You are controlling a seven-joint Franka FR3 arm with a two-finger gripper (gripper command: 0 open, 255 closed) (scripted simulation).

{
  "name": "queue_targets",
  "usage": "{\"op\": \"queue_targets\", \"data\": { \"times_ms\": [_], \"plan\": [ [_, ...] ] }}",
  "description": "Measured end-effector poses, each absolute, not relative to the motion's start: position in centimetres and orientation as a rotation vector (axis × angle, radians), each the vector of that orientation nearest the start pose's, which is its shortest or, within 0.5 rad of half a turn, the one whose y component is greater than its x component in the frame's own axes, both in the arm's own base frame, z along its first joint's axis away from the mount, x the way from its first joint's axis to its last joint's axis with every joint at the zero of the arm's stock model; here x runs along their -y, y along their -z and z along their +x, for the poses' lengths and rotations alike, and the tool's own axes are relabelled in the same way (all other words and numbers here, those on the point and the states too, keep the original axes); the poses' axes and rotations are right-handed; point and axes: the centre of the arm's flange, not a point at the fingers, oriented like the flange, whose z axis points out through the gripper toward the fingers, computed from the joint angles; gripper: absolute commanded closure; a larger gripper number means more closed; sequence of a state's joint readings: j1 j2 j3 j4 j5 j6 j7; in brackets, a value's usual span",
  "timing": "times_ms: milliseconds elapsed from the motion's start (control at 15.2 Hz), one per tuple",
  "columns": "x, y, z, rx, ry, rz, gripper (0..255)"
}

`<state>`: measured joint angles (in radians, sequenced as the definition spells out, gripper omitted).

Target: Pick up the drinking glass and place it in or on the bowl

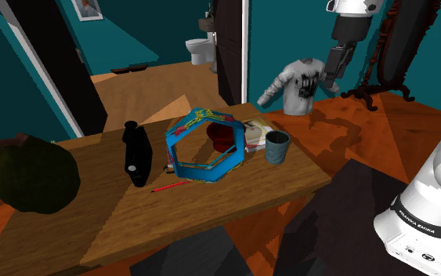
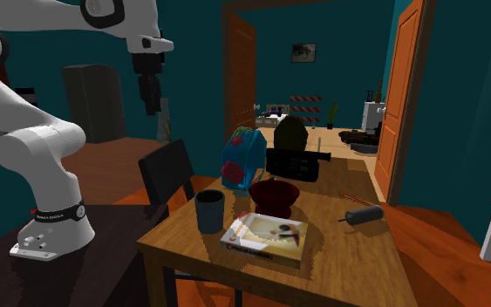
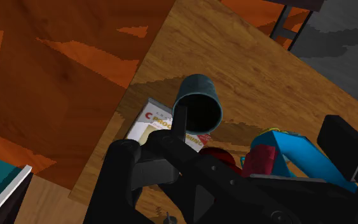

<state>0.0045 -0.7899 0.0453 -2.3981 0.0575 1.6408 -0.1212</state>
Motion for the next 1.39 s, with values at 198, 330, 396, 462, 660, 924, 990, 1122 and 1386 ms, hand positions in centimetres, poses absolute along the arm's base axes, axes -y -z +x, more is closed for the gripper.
{"op": "queue_targets", "data": {
  "times_ms": [198,330,396,462,660,924,990,1122,1386],
  "plan": [
    [-2.1,-56.4,31.9,0.242,0.049,-3.102,0],
    [-1.5,-54.6,33.1,0.244,0.048,-3.094,0],
    [-1.2,-53.6,34.1,0.245,0.047,-3.09,0],
    [-1.1,-52.4,34.6,0.245,0.046,-3.086,0],
    [-0.1,-48.9,36.5,0.247,0.045,-3.072,0],
    [1.0,-44.4,38.9,0.251,0.043,-3.054,0],
    [1.3,-43.2,39.7,0.252,0.042,-3.05,0],
    [1.9,-41.0,41.4,0.253,0.043,-3.041,0],
    [2.8,-36.6,44.0,0.256,0.04,-3.023,0]
  ]
}}
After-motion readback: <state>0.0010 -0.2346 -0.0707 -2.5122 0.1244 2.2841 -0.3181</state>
